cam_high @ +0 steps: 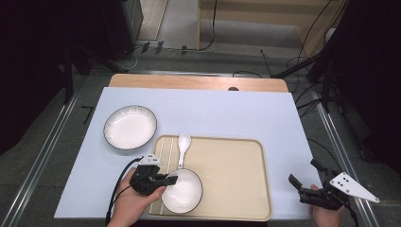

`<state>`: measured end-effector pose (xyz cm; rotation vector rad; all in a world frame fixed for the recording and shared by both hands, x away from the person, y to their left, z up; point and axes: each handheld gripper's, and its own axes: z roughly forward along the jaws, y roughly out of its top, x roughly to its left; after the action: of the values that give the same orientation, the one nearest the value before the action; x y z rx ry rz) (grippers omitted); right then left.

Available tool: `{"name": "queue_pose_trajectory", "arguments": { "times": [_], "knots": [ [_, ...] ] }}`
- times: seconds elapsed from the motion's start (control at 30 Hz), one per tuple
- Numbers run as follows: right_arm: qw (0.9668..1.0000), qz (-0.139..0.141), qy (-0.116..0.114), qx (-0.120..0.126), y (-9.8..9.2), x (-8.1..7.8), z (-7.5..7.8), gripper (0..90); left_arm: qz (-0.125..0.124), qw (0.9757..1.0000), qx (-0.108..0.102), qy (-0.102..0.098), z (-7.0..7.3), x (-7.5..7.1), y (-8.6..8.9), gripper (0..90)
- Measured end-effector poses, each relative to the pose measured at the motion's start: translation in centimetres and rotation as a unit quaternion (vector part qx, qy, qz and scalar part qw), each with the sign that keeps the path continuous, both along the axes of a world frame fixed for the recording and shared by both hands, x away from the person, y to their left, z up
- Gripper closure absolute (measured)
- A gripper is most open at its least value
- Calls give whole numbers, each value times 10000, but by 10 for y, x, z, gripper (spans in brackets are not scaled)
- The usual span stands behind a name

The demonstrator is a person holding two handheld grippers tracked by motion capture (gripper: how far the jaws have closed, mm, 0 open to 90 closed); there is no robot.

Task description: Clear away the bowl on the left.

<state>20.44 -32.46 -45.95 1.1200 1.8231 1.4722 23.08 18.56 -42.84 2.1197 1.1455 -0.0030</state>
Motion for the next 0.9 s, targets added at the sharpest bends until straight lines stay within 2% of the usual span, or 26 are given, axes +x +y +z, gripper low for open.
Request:
{"name": "queue_pose_trajectory", "arguments": {
  "times": [0.2,0.53,0.67,0.9],
  "knots": [
    [10000,-19,5,5,-1,0,0,2,1,9999,156,7,-2,-2,-1,832],
    [10000,-35,8,6,-1,0,0,2,-105,9997,188,105,-3,-3,-3,831],
    [10000,-38,8,7,-1,0,-1,2,-15,9997,186,124,-5,-2,-3,817],
    [10000,-38,12,-6,-1,1,-1,2,1,9998,171,62,-5,-2,-4,814]
  ]
}}
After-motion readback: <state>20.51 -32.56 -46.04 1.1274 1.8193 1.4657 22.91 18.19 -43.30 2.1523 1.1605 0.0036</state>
